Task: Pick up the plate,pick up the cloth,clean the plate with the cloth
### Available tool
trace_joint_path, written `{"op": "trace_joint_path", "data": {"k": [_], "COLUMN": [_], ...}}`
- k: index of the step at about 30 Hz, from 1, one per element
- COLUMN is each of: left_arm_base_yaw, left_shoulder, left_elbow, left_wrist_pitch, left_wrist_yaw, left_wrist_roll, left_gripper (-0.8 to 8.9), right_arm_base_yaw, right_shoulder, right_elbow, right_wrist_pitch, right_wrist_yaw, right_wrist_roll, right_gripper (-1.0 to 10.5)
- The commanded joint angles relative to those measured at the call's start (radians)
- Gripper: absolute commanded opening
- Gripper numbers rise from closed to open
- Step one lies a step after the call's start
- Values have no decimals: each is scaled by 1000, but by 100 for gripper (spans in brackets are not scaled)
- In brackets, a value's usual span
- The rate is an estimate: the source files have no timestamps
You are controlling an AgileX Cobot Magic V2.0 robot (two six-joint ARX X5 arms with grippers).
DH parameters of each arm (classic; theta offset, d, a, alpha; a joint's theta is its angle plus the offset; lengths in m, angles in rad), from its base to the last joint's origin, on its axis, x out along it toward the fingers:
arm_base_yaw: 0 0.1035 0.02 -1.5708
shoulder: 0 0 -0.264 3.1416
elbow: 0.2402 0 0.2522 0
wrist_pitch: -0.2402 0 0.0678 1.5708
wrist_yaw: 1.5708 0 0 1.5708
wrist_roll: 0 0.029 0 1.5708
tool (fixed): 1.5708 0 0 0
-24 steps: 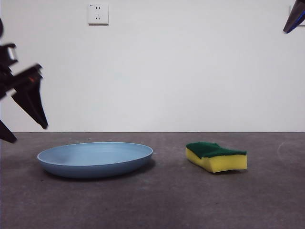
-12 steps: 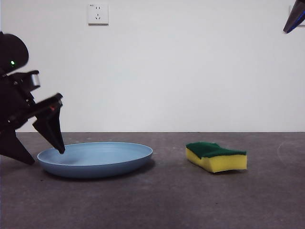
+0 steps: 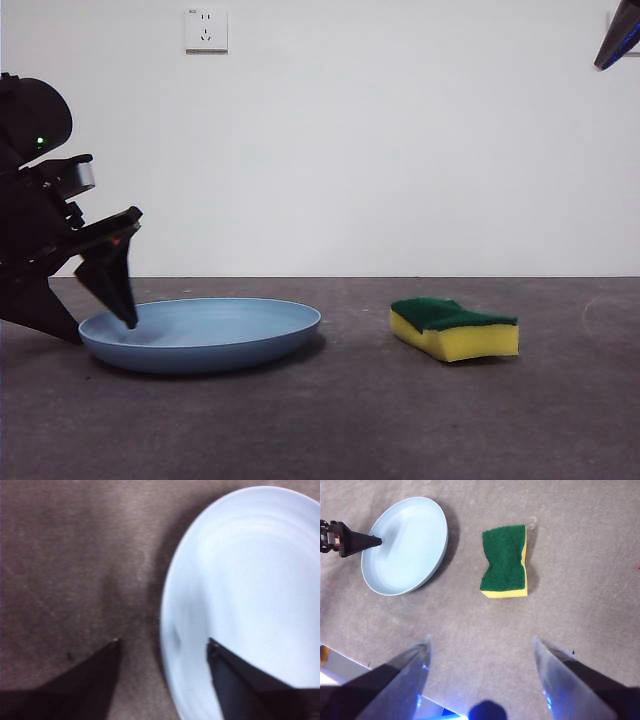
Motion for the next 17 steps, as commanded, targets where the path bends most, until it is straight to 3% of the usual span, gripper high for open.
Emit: {"op": "trace_joint_path", "data": {"k": [1, 12, 17], "left_arm_base_yaw": [-3, -9, -16], "left_shoulder": [21, -9, -116], "left_elbow": [-7, 18, 19], "left_wrist_pitch": [-4, -33, -61], "left_wrist_yaw": [3, 14, 11], "left_wrist_roll": [17, 16, 17], "left_gripper": [-15, -8, -8], "right_arm_base_yaw": [2, 42, 133], "right_shoulder": [-2, 58, 180], "right_elbow": [5, 5, 23], "right_wrist_pitch": [11, 167, 220], "right_wrist_yaw": [-1, 20, 175], "right_wrist_roll": [6, 6, -5], "right_gripper": [343, 343, 343]}}
